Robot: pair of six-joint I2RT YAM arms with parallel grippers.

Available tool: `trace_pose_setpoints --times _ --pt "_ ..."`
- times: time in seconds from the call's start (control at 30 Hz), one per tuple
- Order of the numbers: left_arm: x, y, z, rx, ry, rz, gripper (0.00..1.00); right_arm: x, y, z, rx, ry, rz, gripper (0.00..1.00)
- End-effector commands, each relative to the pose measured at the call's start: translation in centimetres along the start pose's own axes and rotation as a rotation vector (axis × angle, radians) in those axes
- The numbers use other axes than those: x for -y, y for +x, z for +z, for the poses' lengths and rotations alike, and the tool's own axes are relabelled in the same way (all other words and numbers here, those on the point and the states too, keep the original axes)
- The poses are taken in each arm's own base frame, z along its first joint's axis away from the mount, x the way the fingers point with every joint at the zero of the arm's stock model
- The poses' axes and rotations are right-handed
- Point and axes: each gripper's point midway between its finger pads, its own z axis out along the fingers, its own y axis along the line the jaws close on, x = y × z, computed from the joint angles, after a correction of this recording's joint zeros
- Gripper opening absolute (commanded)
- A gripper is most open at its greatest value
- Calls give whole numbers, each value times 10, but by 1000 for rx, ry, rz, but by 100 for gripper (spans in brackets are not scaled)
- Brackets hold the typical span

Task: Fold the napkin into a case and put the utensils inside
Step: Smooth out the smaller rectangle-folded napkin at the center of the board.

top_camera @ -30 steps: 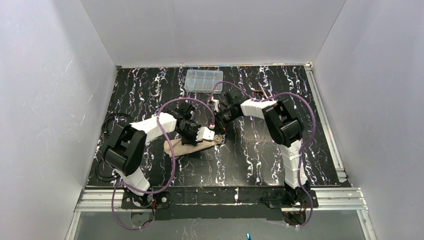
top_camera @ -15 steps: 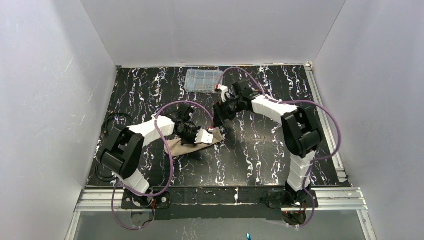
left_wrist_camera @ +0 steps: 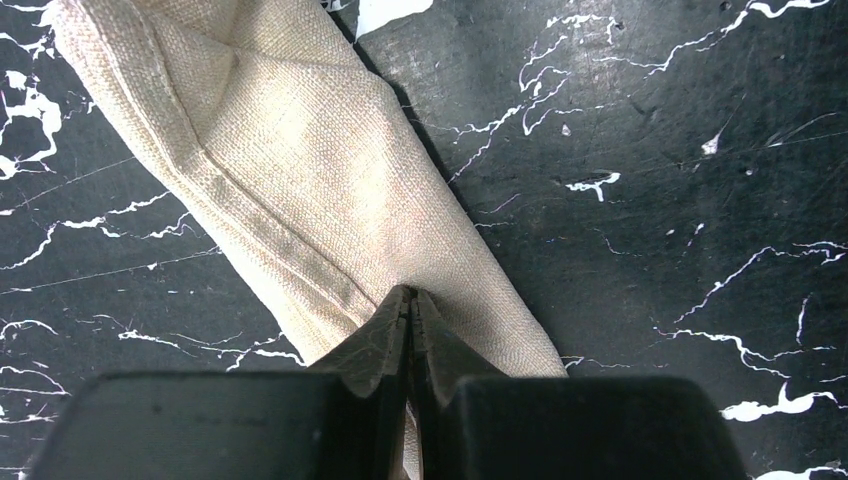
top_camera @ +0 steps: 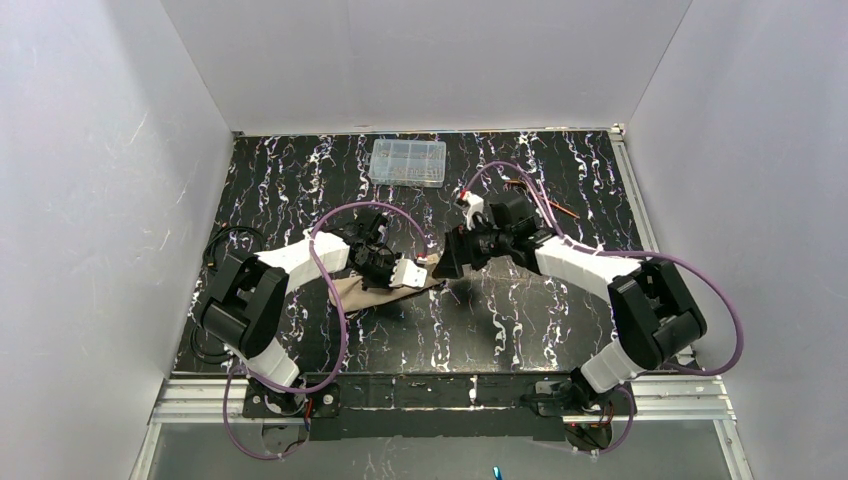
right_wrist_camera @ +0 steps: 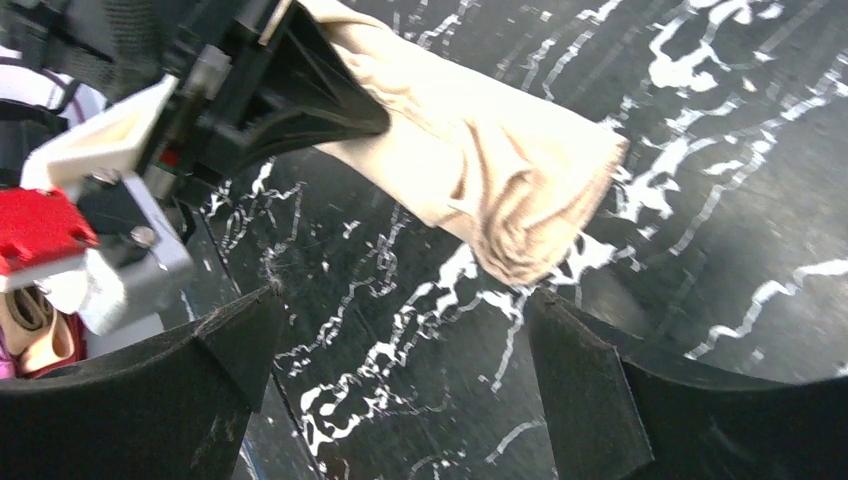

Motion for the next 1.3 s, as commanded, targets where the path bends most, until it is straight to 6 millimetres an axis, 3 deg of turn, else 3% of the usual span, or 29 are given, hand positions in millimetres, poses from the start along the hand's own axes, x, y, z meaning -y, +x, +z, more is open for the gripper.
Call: trace_pose_setpoints --times 0.0,0.23,0.33,0.6,0.8,0.93,1.13,1.27 --pt "17 29 6 -107 43 -27 1 -26 -21 16 63 -79 -32 99" --pt "14 27 5 -102 36 -25 0 -40 2 49 -32 -145 -25 99" --pt "16 27 6 -101 40 -26 0 -32 6 60 -55 -139 -17 99" --pt "19 27 7 -96 55 -16 0 -20 -15 75 -54 -141 -43 99" --pt "23 27 8 -90 70 -10 0 12 -4 81 -81 -90 48 99" --pt "23 26 9 -86 74 -12 0 38 8 75 -63 -83 170 99" --pt "22 26 9 -86 74 -16 0 28 -3 52 27 -147 144 99" --pt "23 26 9 -83 76 -15 0 29 -27 29 102 -160 142 99"
